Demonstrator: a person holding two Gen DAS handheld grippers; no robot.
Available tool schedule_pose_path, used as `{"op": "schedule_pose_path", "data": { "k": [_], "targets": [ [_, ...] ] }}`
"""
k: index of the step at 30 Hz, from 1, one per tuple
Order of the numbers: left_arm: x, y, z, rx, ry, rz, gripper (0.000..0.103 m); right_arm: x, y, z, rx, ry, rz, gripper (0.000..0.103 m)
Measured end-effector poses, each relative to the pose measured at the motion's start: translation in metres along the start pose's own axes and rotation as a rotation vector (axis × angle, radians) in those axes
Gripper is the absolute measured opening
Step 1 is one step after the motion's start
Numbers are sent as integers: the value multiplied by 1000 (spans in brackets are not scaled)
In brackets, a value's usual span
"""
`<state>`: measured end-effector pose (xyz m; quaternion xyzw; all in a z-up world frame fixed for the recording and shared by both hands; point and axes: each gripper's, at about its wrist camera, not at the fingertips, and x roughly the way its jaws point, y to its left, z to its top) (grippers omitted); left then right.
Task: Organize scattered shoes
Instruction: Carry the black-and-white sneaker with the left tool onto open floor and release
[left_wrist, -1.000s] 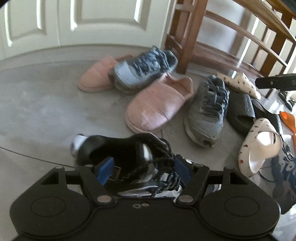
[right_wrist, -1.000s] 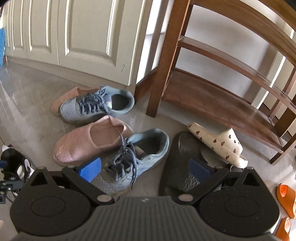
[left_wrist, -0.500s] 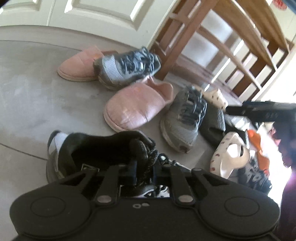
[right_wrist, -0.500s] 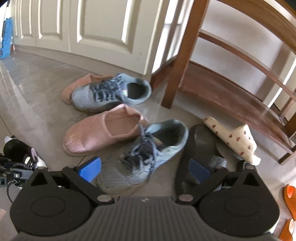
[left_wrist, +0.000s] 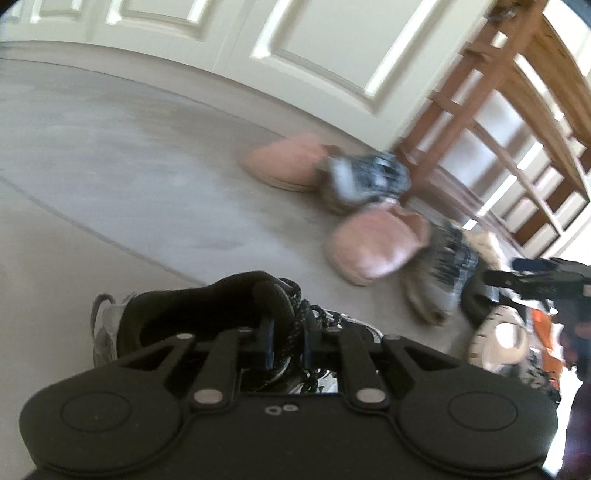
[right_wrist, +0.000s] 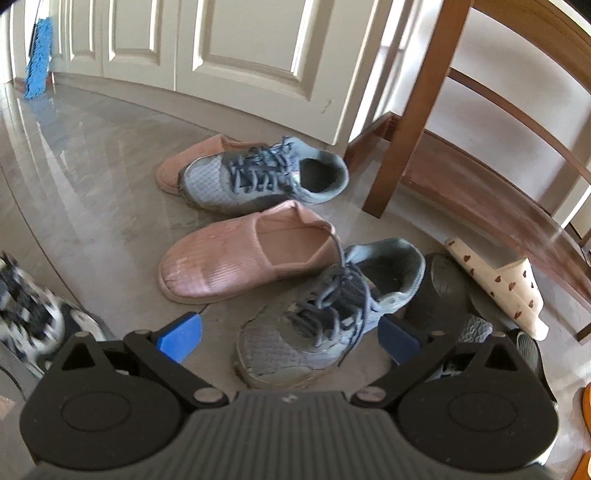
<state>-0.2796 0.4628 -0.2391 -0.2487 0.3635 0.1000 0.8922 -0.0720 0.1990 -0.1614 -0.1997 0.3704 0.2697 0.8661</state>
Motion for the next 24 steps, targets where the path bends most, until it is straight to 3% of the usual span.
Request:
{"op": "schedule_pose_path", "data": {
  "k": [6,10,15,18,20,22,24],
  "targets": [
    [-27,55,9,-85,-55,150,12,4,12,-3,-27,7,15,103],
    [-33,71,10,-103,-75,178,13,9,25,-6,-44,18,40,103],
    [-48,62,2,-146,-152,246,28,13,48,-11,-104,14,84,103],
    [-71,53,-13,-220,-255,375,33,12,60,-14,-145,-3,102,103],
    [-87,46,-24,-276,-327,471,44,12,62,-16,-162,-7,107,103],
    [-94,38,-32,-298,-347,629,45,12,63,-18,-168,-8,113,103],
    [-92,38,-37,-348,-319,694,45,13,61,-18,-158,-3,120,103]
  ]
}}
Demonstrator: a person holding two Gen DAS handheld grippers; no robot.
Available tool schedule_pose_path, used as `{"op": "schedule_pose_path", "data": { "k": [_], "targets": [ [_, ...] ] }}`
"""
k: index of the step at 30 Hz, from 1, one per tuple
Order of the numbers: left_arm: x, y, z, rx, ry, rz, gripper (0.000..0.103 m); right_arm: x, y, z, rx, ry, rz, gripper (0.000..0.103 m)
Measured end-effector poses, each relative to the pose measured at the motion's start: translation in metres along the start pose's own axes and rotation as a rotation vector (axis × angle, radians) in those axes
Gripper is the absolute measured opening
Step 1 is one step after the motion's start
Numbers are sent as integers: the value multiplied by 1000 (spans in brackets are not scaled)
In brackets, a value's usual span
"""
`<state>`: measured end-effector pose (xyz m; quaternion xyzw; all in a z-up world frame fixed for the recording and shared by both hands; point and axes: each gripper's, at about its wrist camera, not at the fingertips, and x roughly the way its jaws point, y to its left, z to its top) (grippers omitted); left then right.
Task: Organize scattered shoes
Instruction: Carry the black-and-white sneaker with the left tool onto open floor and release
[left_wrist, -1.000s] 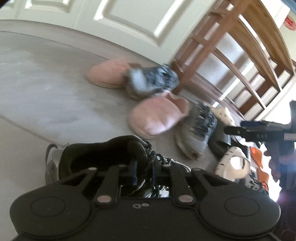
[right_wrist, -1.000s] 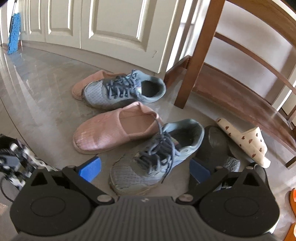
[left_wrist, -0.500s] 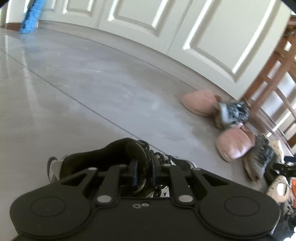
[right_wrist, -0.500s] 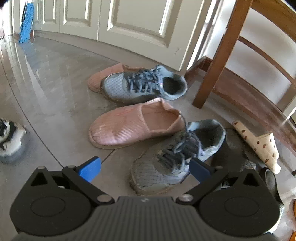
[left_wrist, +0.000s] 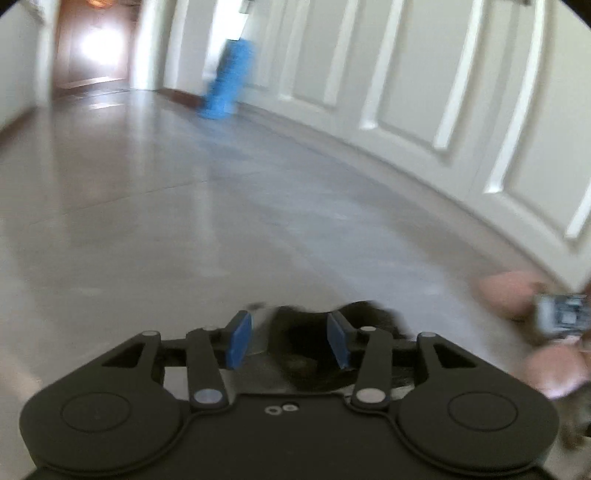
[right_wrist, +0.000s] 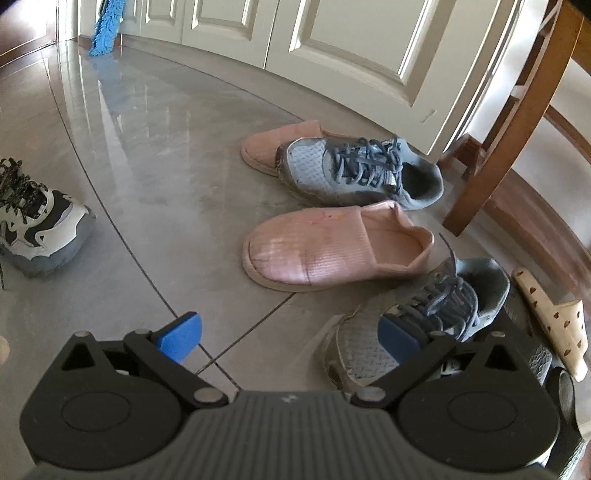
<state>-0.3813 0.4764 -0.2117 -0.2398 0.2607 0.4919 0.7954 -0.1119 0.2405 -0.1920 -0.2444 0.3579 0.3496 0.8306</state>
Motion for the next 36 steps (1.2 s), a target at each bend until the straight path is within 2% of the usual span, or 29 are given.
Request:
{"op": "schedule_pose_path", "data": {
  "k": [2,6,10,12,16,19,22,25,27,30,32,36],
  "targets": [
    [6,-2,-5,-30,40,39,45,2,-2,0,10,3,3,103],
    [26,-9,-6,-87,67,74,45,3,-1,0,11,1,1,103],
    [51,-8,-2,-178,142,71,44,3,1,-1,6,8,-2,103],
    [61,-1,2,-193,167,61,42,5,2,-1,6,16,-1,103],
    [71,-10,12,-28,152,69,30,6,4,-1,-6,30,-6,103],
    [89,-17,19,170,119,51,25,6,3,-1,-13,39,-16,103],
    [115,-22,39,297,97,-56,23,5,1,-1,-13,46,-25,103],
    [146,-39,61,382,108,-214,28,5,1,-2,-17,51,-32,103],
    [154,-60,70,434,106,-264,34,7,4,-3,-24,59,-32,103],
    [144,-84,73,454,54,-211,46,10,8,-3,-24,62,-17,103],
    [123,-86,67,426,-10,-157,45,9,11,-1,-15,53,15,103],
    [70,-61,46,296,-99,-136,47,7,26,1,-36,25,104,103]
  ]
}}
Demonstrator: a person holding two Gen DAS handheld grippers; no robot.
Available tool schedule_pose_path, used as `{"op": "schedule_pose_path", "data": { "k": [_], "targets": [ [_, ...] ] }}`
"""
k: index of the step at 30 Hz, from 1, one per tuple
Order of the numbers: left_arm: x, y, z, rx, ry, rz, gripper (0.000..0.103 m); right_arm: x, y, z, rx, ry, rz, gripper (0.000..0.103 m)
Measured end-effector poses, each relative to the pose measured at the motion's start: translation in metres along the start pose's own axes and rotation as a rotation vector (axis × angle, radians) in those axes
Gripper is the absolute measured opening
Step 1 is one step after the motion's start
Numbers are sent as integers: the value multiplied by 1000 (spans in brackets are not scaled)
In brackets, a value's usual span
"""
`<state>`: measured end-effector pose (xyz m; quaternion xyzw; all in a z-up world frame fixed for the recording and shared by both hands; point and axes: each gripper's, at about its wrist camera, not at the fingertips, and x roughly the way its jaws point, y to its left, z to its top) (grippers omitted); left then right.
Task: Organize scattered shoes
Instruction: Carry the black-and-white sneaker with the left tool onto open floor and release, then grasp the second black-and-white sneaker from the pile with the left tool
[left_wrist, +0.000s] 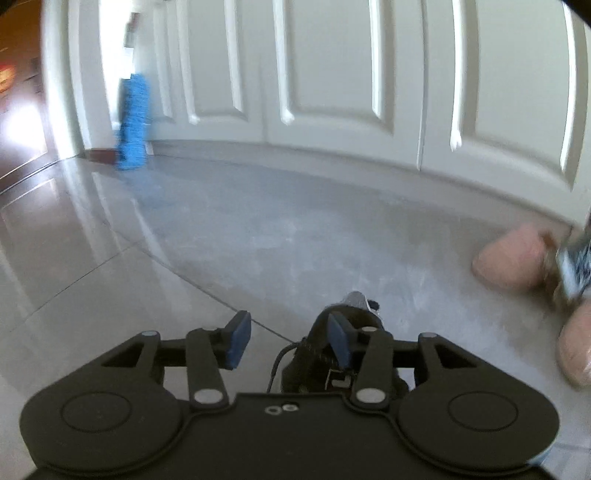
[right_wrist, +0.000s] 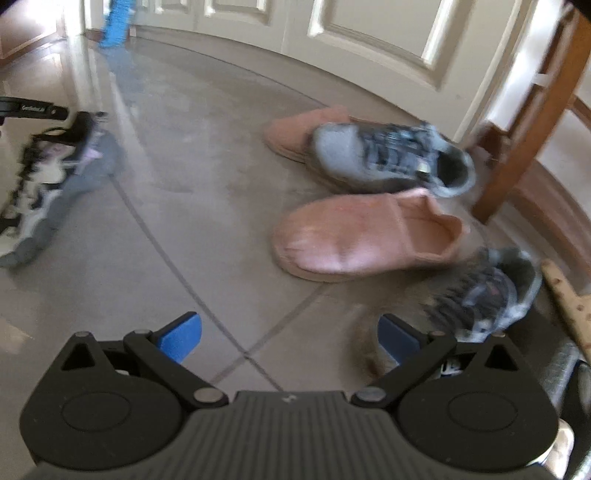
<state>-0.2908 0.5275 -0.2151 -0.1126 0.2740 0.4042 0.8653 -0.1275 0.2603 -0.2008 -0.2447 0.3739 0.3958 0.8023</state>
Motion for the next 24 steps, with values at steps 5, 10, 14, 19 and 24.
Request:
{"op": "schedule_pose_path", "data": {
  "k": [5,10,14,19,24],
  "targets": [
    [-28,-6,-32,-9,77,-49,49,-5,14,2,-3,-38,87,101],
    [-47,-49,-50,86,133,-158,49,-19,1,2,37,-65,144,83],
    [-41,-103,-41,142,135,-308,50,-31,-26,4,91,-46,152,54],
    [-50,-158,-38,166,131,-472,50,-68,-82,6,157,-115,50,51],
    [-75,-214,-57,269,120,-603,50,-140,-178,13,299,-277,-152,52]
  ]
}}
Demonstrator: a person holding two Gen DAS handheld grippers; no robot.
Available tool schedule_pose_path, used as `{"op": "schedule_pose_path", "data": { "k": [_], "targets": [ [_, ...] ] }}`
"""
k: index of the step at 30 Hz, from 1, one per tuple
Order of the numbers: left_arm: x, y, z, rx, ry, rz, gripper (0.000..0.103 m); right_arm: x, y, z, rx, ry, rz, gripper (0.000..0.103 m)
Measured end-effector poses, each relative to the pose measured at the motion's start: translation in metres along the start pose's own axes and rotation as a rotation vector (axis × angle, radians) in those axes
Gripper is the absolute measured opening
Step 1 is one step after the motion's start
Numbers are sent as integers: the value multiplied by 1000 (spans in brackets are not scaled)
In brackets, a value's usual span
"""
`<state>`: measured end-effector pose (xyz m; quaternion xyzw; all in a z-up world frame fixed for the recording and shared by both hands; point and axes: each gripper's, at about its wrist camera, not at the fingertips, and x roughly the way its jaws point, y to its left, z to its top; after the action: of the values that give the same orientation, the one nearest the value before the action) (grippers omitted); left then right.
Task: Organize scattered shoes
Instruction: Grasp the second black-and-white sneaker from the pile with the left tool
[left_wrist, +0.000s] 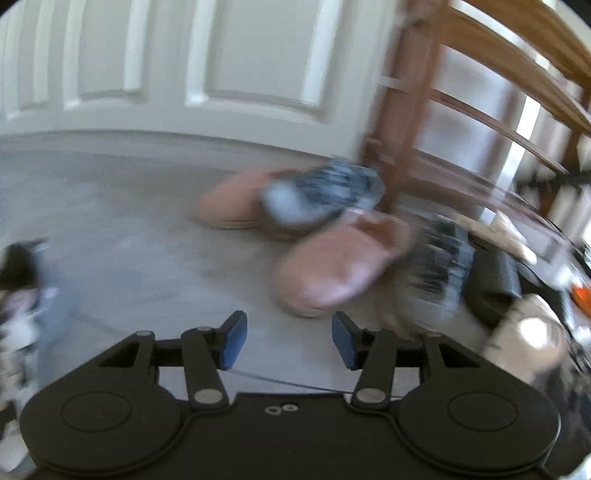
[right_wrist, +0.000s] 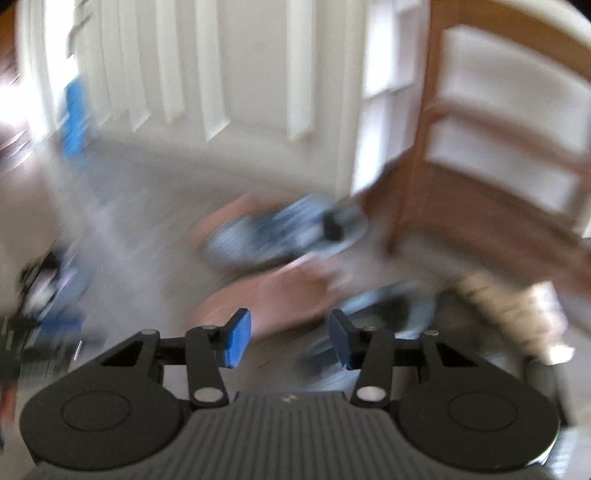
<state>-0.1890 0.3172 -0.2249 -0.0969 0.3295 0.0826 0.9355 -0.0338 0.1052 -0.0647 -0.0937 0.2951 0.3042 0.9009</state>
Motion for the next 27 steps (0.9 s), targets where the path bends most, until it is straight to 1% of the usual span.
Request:
{"op": "schedule_pose_path", "data": {
  "k": [1,3,4,6,8,10,13,14,15,16,17,20,23,25,27],
  "targets": [
    [2,-15,-3,32,1,-28,50,-8,-12,6,4,-31,-27,55],
    [6,-49,-10,92,6,-97,50,-27,-39,14,-26,-83,-89,61],
    [8,-62,-11,117,9,-130,50,-35,-51,16,-34,-93,-112,64],
    [11,-90,-14,172,13,-196,50,-47,-70,12,-21,-78,-132,66],
    [17,-124,-17,235,9,-258,50,-55,-84,6,16,-48,-126,66],
    [18,-152,-20,296,12,-330,50,-68,-100,-8,63,-4,-118,65],
    [22,-196,-26,371,40,-466,50,-90,-116,-20,62,-6,-116,64],
    [23,-209,-28,391,55,-514,50,-102,-121,-25,51,-21,-118,61],
    [24,-222,-31,413,74,-556,50,-111,-124,-29,27,-36,-131,53],
    [26,-235,-34,440,91,-588,50,-117,-126,-34,-2,-41,-149,49],
    [30,-252,-38,473,101,-614,50,-122,-128,-40,-21,-42,-159,49],
    [33,-283,-54,568,117,-649,50,-132,-139,-58,-16,-15,-151,50],
    [38,-307,-69,633,151,-664,50,-139,-146,-71,-42,14,-177,53],
    [42,-320,-80,665,167,-649,50,-144,-147,-77,-55,24,-170,54],
    [49,-330,-87,678,181,-612,48,-147,-146,-80,-71,33,-157,54]
  ]
}}
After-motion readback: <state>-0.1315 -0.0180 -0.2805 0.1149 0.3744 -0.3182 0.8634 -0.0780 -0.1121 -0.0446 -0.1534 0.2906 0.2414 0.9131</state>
